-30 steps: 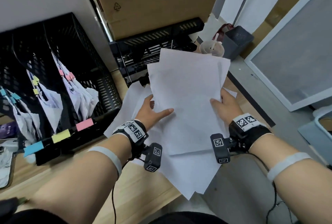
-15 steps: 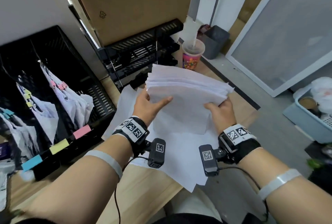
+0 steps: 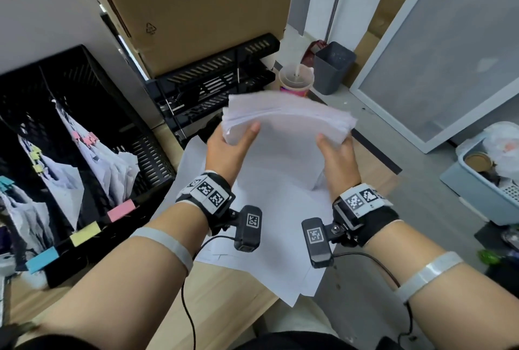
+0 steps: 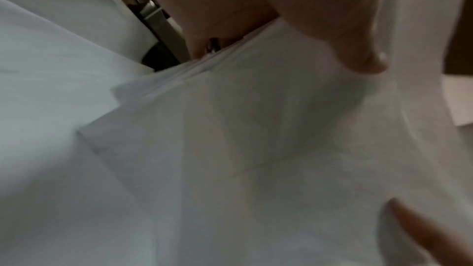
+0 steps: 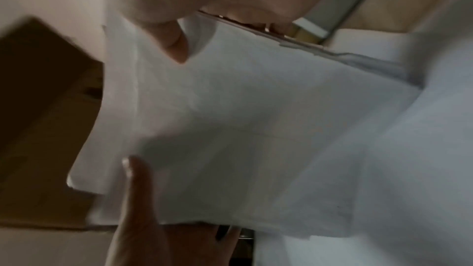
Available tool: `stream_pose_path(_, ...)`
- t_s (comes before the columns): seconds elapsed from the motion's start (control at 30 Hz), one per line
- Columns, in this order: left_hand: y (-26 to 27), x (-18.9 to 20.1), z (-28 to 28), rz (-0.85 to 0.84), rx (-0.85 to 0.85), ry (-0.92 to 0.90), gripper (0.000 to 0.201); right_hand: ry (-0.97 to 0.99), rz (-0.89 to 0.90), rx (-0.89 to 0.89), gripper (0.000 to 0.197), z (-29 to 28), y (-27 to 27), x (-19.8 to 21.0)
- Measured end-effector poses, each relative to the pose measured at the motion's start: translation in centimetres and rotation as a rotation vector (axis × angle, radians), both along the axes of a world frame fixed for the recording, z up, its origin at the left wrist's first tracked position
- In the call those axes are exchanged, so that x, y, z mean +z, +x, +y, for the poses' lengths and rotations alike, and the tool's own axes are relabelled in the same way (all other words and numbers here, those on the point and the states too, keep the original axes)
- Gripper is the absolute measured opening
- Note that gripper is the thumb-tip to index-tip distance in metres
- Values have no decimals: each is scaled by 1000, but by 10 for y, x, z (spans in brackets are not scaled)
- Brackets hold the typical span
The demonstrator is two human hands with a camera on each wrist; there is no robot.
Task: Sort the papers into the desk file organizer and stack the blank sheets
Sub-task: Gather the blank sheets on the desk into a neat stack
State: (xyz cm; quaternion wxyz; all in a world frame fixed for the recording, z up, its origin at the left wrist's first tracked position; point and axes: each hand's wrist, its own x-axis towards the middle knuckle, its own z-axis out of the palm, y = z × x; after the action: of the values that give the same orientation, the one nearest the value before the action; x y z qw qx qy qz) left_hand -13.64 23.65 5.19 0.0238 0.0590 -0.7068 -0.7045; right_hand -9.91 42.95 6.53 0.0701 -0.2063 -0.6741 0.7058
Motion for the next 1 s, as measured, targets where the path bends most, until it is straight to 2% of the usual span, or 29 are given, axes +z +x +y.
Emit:
stream_pose_path(0.07,4,-12,-2,-45,-28,-24,39,43,-54,-10,58,4,3,-10)
stream_pose_path(0.13,2,-21,-4,-73,-41,2,43,77,-93,-20,59,9,2,-14)
stream_pose_path(0.17,1,-24,-4,-96,-57,26,44,68,-121,-16,54,11,0,-16)
stream_pose_path(0.27,-3,-35,1,-164,-122,35,51,111,-242,19,20,17,-5,-21)
stream_pose_path(0.33,-7,-46,1,-163,-133,-28,48,226,-301,120,13,21,-10,-25)
stream_pose_path(0.4,-11,-50,-1,-168,-119,-84,43,385,-293,223,9,26,-16,-22)
stream_pose_path(0.43,-14,-49,-3,-177,-116,-73,45,450,-256,239,14,28,-21,-21)
stream_pose_path(0.5,-18,-44,-6,-202,-114,21,46,530,-184,249,21,33,-34,-14)
stream_pose_path(0.57,-20,-43,-12,-245,-111,59,35,603,-160,274,24,35,-49,-7)
stream_pose_path(0.6,-20,-43,-16,-292,-90,32,33,638,-177,310,26,36,-56,-6)
stream_pose_path(0.7,-13,-60,-34,-534,-27,-187,51,747,-346,536,27,36,-66,-8)
stream_pose_path(0.8,0,-87,-55,-702,-111,-447,55,826,-525,777,29,33,-66,-29)
stream_pose_path(0.9,13,-104,-63,-750,-156,-553,48,941,-672,939,29,23,-58,-62)
stream_pose_path(1.0,22,-114,-66,-753,-141,-552,41,1005,-723,961,26,11,-42,-90)
